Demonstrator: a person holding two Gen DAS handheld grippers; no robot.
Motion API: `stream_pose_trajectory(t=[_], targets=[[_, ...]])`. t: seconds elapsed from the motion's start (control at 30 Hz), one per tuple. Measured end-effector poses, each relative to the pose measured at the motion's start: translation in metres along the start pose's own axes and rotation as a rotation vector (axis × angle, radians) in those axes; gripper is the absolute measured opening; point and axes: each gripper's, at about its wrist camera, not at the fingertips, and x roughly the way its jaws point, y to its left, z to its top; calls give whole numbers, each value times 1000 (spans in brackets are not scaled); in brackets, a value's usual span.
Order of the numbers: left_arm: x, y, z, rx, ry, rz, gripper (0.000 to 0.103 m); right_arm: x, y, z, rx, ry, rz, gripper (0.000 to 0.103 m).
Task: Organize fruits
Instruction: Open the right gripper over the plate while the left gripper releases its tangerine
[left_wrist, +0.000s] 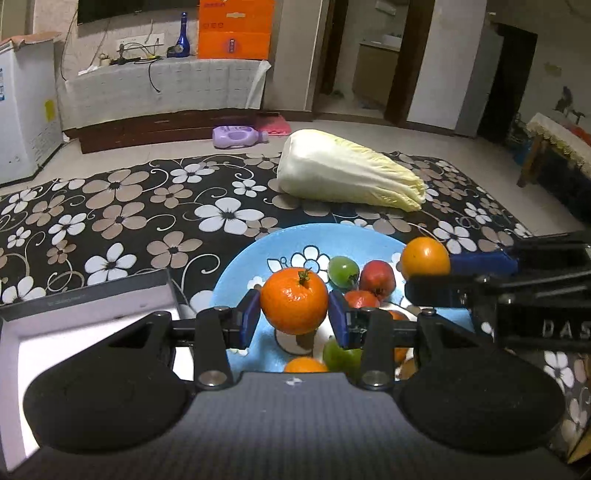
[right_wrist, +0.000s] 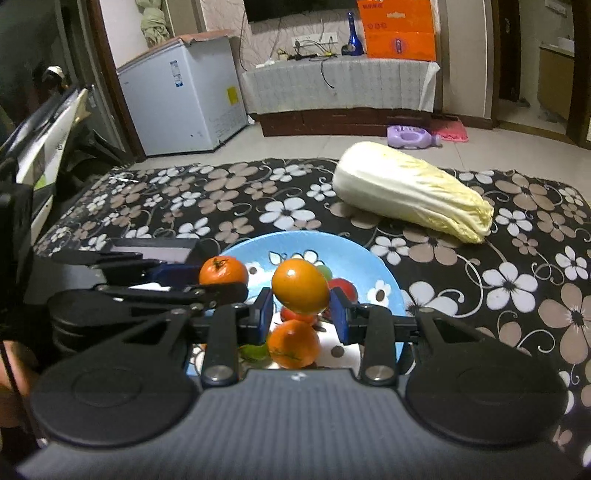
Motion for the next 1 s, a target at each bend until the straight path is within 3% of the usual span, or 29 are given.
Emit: stream_pose_trajectory(t=[0.9, 0.97, 1.0], targets=[[18, -6, -2, 13, 29, 22, 47, 16, -3, -8, -17, 60, -18, 38], [16, -6, -2, 17, 32, 33, 53, 20, -3, -9, -23, 73, -33, 38], [14, -6, -2, 29, 27, 56, 64, 21, -3, -9, -24, 75, -33, 39]])
